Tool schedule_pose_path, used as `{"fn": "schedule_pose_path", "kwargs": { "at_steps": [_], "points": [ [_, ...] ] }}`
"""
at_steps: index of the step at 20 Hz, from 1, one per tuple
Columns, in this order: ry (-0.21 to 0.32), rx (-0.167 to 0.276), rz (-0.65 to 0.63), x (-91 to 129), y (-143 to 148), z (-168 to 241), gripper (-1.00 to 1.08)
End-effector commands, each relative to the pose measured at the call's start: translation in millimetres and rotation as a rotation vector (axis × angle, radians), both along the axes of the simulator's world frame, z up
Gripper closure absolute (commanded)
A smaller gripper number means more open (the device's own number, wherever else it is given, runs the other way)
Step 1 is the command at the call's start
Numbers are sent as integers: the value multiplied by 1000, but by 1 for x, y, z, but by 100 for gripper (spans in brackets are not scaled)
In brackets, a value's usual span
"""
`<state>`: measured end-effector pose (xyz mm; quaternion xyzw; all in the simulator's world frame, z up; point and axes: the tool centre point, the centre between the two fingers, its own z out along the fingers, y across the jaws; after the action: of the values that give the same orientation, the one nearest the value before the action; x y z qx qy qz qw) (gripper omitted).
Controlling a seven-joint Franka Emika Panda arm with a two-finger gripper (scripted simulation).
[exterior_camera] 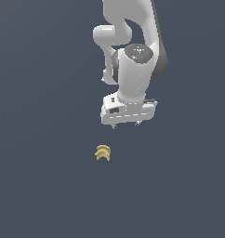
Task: Pick up the object and move it to a goal position.
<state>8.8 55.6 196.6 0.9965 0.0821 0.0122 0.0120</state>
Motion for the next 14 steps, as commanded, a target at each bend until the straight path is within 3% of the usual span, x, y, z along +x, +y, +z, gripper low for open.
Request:
{"fn": "schedule_pose_path", "kwargs": {
  "at_steps": [1, 14],
  "points": [
    [1, -1, 16, 1, -1, -1, -92],
    [12, -10, 224, 11, -16, -17, -92]
  ]
}}
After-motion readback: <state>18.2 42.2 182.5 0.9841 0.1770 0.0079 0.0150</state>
